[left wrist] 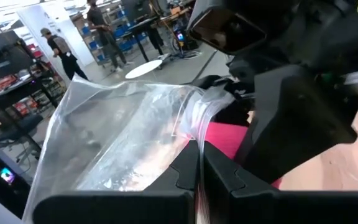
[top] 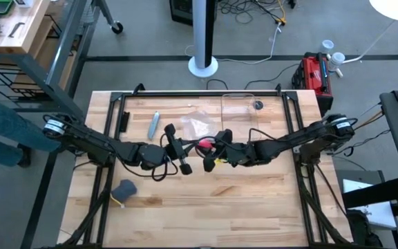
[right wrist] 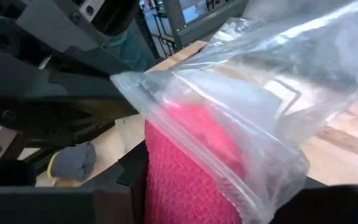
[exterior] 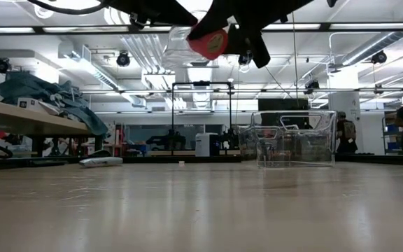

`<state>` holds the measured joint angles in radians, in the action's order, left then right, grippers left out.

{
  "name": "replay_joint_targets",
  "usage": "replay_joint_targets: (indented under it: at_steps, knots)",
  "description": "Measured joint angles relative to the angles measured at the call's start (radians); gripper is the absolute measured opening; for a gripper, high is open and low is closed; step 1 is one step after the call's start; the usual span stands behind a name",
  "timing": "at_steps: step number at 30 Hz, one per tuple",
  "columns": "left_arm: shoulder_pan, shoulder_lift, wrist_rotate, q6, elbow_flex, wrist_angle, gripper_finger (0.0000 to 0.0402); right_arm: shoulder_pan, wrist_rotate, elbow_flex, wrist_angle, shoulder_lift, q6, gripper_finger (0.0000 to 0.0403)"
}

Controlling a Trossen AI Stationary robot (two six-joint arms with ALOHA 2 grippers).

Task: Roll bandage
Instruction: Put the pink bandage into the transparent zip bag

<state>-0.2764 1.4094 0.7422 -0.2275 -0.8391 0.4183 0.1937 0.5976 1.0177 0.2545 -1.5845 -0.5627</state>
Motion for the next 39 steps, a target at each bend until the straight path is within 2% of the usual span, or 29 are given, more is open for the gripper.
replay_joint_targets:
  at_steps: [6,10,16,20,24,28,31,39]
  knots:
    - [0.002,-0.001,-0.037,-0.024,0.0,0.022,0.0,-0.017,-0.009,-0.001,0.01,0.003,-0.009,0.0159]
    - [0.001,-0.001,-0.08,-0.026,0.0,0.064,0.0,-0.052,-0.11,-0.001,0.017,-0.002,-0.047,0.0159]
    - [0.002,-0.001,-0.079,-0.023,0.0,0.052,0.0,-0.07,-0.141,-0.001,0.055,0.004,-0.038,0.0158]
    - [0.002,-0.006,-0.054,-0.018,-0.005,0.044,0.0,-0.081,-0.202,-0.002,0.096,0.021,-0.02,0.0157]
    - [0.004,-0.005,-0.048,-0.003,-0.004,0.042,0.0,-0.081,-0.141,-0.002,0.08,0.03,-0.019,0.0157]
    - [0.003,-0.005,-0.015,0.0,-0.003,0.038,0.0,-0.093,-0.245,-0.003,0.103,0.03,0.002,0.0157]
    - [0.003,-0.005,0.006,0.001,-0.003,0.025,0.0,-0.093,-0.242,-0.003,0.107,0.03,0.018,0.0157]
    - [0.006,-0.006,-0.031,0.001,-0.005,0.018,0.0,-0.095,-0.195,-0.004,0.123,0.059,-0.039,0.0157]
